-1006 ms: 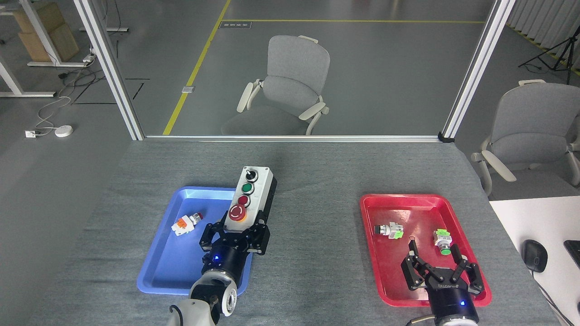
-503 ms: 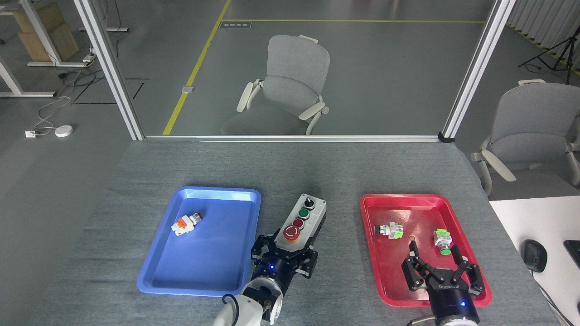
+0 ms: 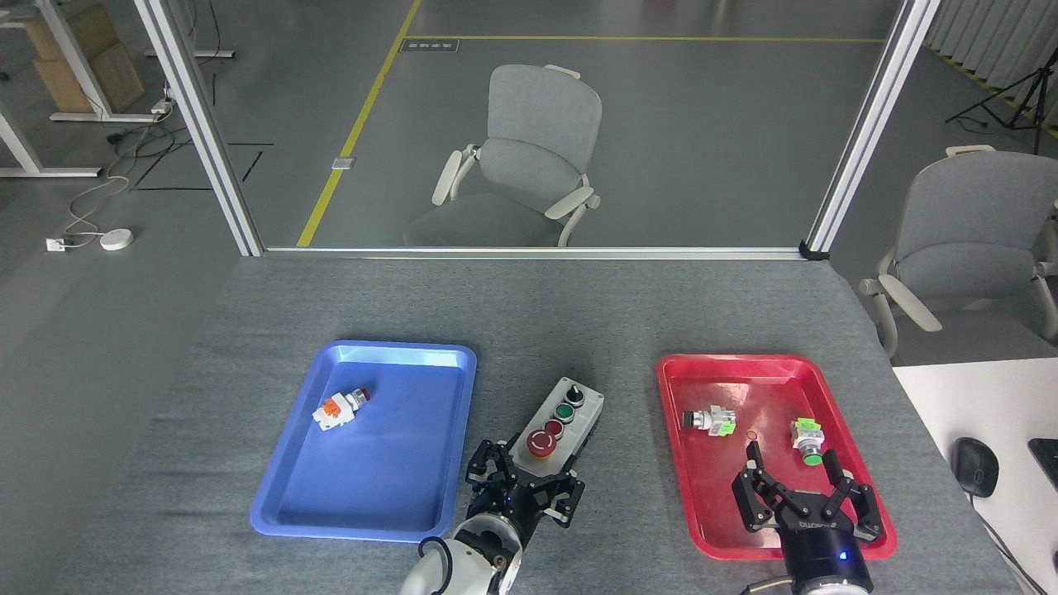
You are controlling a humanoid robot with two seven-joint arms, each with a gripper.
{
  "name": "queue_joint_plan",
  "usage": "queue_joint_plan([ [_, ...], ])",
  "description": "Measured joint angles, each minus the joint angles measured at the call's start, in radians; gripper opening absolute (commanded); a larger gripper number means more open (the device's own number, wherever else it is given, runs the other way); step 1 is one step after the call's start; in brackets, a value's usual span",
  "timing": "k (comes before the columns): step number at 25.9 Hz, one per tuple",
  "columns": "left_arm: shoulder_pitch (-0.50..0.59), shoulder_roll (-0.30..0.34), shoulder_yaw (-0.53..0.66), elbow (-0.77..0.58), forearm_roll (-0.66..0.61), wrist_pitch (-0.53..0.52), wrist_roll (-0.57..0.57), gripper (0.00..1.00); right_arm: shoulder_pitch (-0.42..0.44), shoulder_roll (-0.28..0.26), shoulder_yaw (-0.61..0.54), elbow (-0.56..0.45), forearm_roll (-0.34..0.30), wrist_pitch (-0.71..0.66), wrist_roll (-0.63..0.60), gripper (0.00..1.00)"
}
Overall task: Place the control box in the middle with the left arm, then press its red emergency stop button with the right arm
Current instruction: 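Lift the box with the left gripper and carry it between the trays, then lower the box onto the table and open the left gripper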
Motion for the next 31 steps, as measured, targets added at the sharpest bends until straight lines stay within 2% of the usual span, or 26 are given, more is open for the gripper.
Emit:
queue_joint_plan([
  [3, 0.003, 0.001, -0.002, -0.027, -0.001, 0.002, -0.011, 0.91, 0.000, 0.002, 0.001, 0.000, 0.000, 0.001, 0.001, 0.99],
  [6, 0.019, 0.003, -0.003, -0.079, -0.003, 0.002, -0.008, 0.96, 0.000, 0.004, 0.006, 0.001, 0.001, 0.005, -0.002, 0.99],
  [11, 0.079, 0.019, -0.001, -0.175, -0.005, -0.003, -0.029, 0.96, 0.000, 0.005, 0.016, 0.001, 0.007, 0.008, -0.002, 0.98],
  [14, 0.135, 0.051, 0.001, -0.249, -0.005, -0.004, -0.032, 0.97, 0.000, 0.005, 0.018, 0.002, 0.009, 0.009, -0.003, 0.98],
  [21, 0.270, 0.221, 0.029, -0.462, 0.008, -0.011, -0.035, 0.98, 0.000, 0.003, 0.020, 0.004, 0.012, 0.009, -0.006, 0.98],
  [26, 0.366, 0.314, 0.137, -0.627, 0.014, -0.053, -0.034, 0.98, -0.002, 0.001, 0.020, 0.020, 0.011, 0.009, -0.002, 0.95],
  [31, 0.397, 0.338, 0.316, -0.683, 0.015, -0.112, -0.023, 0.98, -0.005, 0.002, 0.022, 0.024, 0.009, 0.006, -0.002, 0.92],
])
